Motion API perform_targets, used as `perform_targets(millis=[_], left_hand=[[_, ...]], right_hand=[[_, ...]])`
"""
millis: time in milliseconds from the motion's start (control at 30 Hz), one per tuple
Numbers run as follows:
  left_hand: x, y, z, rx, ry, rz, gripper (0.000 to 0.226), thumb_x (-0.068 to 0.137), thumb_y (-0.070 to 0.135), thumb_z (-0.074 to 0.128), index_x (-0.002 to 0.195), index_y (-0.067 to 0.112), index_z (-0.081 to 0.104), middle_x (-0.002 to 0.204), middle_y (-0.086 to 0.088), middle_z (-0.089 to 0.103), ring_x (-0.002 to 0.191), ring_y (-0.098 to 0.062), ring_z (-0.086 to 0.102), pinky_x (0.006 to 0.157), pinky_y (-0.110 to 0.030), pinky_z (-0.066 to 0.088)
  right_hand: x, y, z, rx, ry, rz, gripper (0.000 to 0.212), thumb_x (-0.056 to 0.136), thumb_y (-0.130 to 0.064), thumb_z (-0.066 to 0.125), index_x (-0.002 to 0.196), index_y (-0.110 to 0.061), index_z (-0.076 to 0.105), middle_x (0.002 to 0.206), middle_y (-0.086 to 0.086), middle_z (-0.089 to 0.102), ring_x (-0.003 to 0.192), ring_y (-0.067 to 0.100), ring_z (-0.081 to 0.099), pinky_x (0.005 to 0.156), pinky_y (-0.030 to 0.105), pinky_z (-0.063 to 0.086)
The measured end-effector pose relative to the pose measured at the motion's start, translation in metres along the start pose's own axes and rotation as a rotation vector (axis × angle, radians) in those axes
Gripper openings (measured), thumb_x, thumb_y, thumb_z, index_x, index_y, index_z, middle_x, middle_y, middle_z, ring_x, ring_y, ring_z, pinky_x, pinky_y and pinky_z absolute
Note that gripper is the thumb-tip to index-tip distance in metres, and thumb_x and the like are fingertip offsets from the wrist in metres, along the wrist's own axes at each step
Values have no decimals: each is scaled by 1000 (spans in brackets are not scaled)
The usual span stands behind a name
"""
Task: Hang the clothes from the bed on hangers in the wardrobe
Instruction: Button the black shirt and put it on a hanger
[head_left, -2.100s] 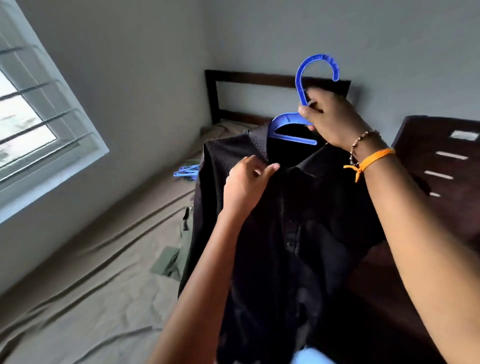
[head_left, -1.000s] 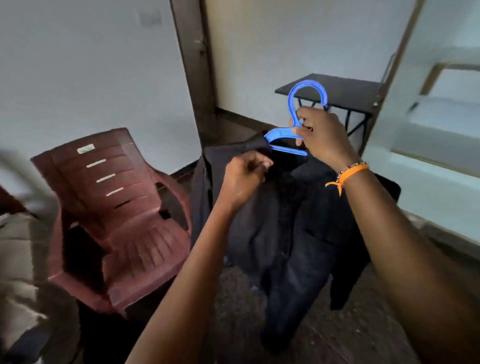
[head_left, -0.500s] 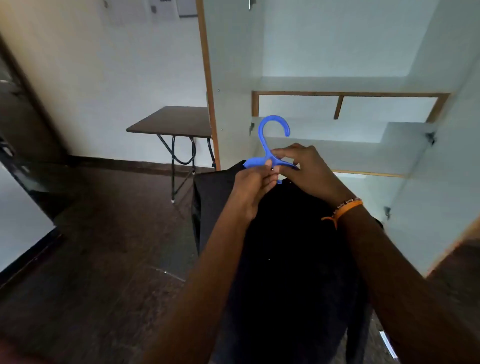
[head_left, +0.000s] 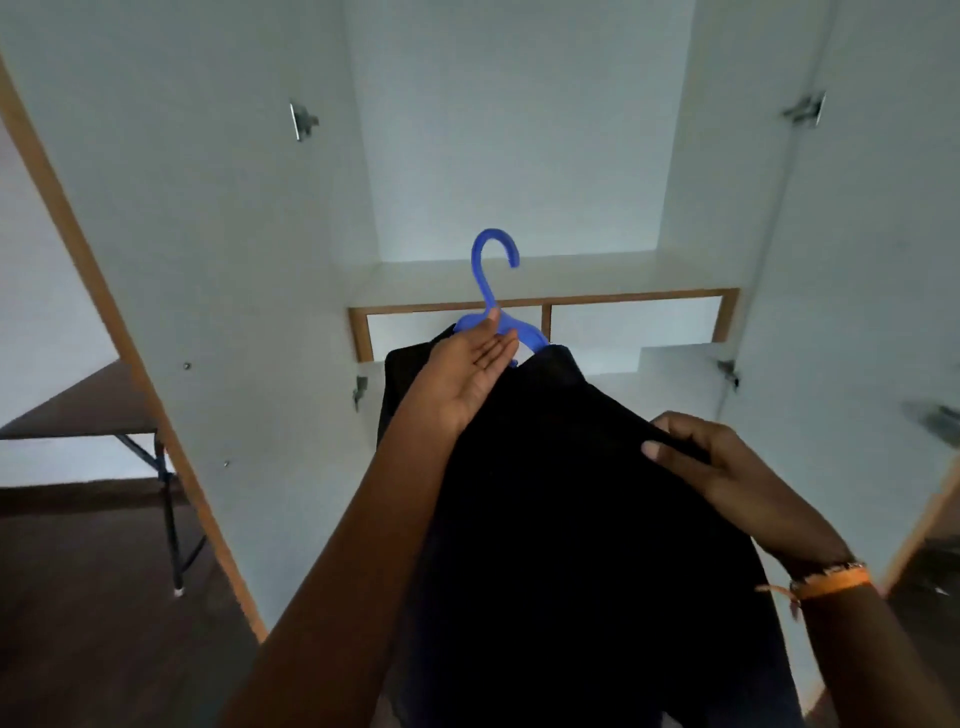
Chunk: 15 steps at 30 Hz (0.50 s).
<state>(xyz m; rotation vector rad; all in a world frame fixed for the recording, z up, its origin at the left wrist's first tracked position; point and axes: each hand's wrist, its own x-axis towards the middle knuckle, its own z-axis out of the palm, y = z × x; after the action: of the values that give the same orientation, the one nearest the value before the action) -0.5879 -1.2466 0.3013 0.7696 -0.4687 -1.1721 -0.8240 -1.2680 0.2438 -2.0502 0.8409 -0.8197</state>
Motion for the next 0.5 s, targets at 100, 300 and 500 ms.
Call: perform_targets(millis=[100, 300, 500], left_hand=[[70, 13, 24, -11, -57, 58, 13, 94, 2, 50, 87, -2, 61, 90, -15, 63, 88, -19, 61, 94, -31, 45], [201, 80, 73, 532, -80, 432, 15, 93, 10, 56, 103, 11, 67, 98, -4, 70, 89, -10, 67, 87, -21, 50], [297, 162, 89, 844, 36, 744, 20, 95, 13, 53, 93, 23, 71, 91, 4, 66, 83, -6, 58, 79, -18, 48]], right_hand=[[68, 18, -7, 110, 50, -46, 21, 94, -21, 50, 78, -8, 53, 60, -9, 47, 55, 4, 46, 53, 14, 36], [235, 8, -54, 456, 157, -132, 18, 93, -18, 50, 85, -11, 65, 78, 3, 65, 74, 14, 61, 64, 20, 45], [424, -49, -88, 561, 290, -288, 19, 95, -20, 50, 90, -7, 62, 82, 5, 66, 77, 17, 61, 68, 27, 49]])
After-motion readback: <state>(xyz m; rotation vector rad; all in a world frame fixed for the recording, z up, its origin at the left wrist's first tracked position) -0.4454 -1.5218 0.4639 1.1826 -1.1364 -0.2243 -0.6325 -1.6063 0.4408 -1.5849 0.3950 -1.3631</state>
